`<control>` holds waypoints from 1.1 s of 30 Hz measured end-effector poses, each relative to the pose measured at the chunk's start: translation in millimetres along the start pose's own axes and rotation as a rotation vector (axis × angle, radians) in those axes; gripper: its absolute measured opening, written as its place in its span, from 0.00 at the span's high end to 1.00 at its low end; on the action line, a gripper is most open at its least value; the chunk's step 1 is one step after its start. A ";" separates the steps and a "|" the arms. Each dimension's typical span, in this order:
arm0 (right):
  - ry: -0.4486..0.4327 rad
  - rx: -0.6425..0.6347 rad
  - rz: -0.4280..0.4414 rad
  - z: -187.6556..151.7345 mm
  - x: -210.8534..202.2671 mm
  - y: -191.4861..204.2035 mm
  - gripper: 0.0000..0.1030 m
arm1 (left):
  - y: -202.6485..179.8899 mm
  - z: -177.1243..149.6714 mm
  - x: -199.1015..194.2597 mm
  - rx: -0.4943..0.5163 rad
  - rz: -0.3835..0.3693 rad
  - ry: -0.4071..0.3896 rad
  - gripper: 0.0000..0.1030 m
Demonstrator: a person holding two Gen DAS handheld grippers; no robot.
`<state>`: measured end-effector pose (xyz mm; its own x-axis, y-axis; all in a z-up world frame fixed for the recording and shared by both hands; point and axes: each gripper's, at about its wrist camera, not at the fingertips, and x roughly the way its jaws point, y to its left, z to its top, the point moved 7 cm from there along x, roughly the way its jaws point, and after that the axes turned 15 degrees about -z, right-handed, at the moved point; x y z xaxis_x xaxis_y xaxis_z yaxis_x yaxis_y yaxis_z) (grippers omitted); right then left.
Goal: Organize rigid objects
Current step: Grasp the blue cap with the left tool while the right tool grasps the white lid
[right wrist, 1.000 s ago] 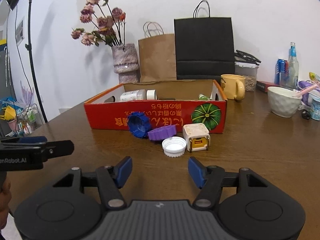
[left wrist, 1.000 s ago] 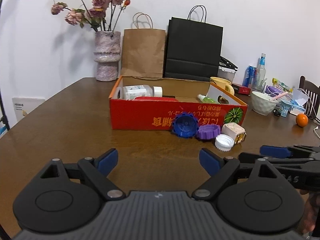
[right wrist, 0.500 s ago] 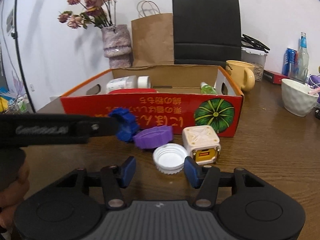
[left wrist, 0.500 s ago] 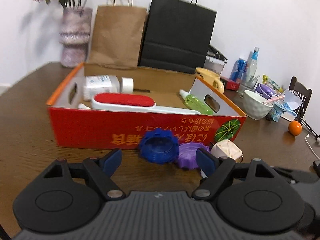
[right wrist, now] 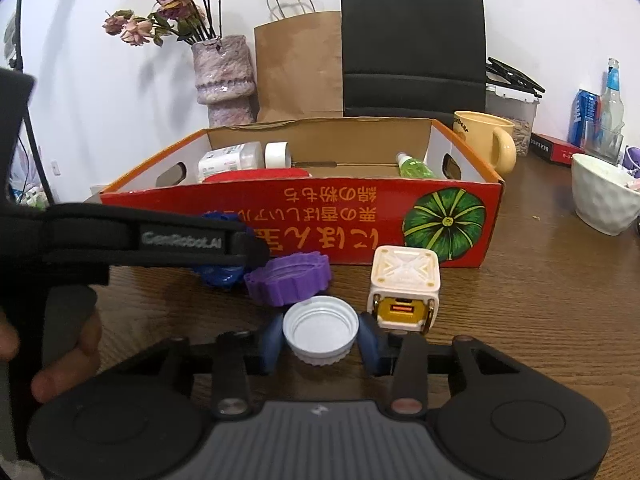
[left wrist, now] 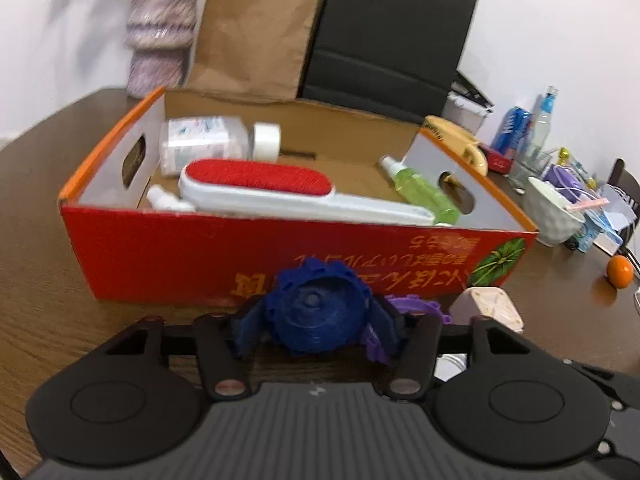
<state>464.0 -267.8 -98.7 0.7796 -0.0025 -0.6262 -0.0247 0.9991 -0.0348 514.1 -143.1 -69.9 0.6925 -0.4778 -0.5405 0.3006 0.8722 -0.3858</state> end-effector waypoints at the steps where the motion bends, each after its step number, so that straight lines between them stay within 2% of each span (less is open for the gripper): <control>1: -0.001 0.007 0.003 -0.4 -0.6 -1.4 0.62 | 0.1 -0.3 -0.5 -0.001 0.001 -0.007 0.47; 7: -0.017 0.017 -0.001 -3.1 -7.6 -6.0 0.62 | -3.1 -0.2 -19.5 -0.002 0.009 -0.050 0.47; 14: -0.072 0.015 -0.008 -5.0 -41.2 -9.7 0.62 | -16.9 -15.1 -71.8 0.043 0.042 -0.099 0.47; 23: -0.227 0.013 0.000 2.3 -119.1 -21.4 0.62 | -45.4 -40.1 -162.1 0.109 0.086 -0.197 0.47; 33: -0.392 0.016 0.014 -5.6 -216.4 -28.4 0.62 | -82.3 -67.8 -243.1 0.162 0.069 -0.303 0.47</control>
<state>292.5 -295.8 33.5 0.9593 0.0241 -0.2813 -0.0293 0.9995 -0.0143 276.5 -105.9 42.6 0.8709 -0.3853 -0.3050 0.3294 0.9183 -0.2194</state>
